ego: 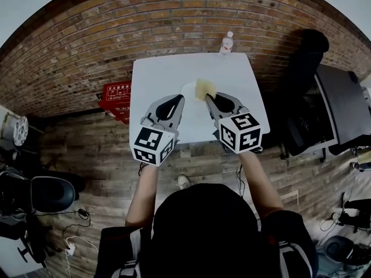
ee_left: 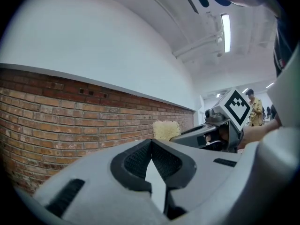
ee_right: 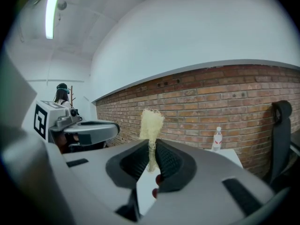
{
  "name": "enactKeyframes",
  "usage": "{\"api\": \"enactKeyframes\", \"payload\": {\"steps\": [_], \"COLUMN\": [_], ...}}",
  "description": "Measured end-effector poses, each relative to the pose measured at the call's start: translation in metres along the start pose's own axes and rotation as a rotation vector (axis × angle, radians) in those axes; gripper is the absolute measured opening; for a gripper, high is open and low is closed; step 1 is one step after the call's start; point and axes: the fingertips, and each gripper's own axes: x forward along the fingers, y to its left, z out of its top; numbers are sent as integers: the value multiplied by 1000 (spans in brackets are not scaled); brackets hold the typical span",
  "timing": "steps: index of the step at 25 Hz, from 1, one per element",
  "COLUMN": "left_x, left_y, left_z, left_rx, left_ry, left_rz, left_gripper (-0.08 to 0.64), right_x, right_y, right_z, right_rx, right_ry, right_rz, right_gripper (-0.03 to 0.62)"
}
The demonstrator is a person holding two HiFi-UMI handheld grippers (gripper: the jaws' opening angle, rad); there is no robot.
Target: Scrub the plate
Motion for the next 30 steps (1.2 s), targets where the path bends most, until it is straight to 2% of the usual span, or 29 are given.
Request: {"api": "enactKeyframes", "payload": {"steps": [3,7,19,30], "left_x": [4,8,-3,-21], "left_y": [-13,-36,-90,-133], "left_z": [3,4,5,-4], "left_rx": [31,10,13,28], "left_ry": [14,11,30,42], "left_rz": [15,16,66,71], "left_gripper": [20,20,20,20], "right_x": [-13,-32,-83,-121], "right_y": [-7,-16,-17,-20], "right_z": [2,1,-12,-32], "right_rx": [5,5,7,29], "right_ry": [-5,-13,-28,-40], "right_rz": [3,13,73,74], "right_gripper": [41,41,41,41]}}
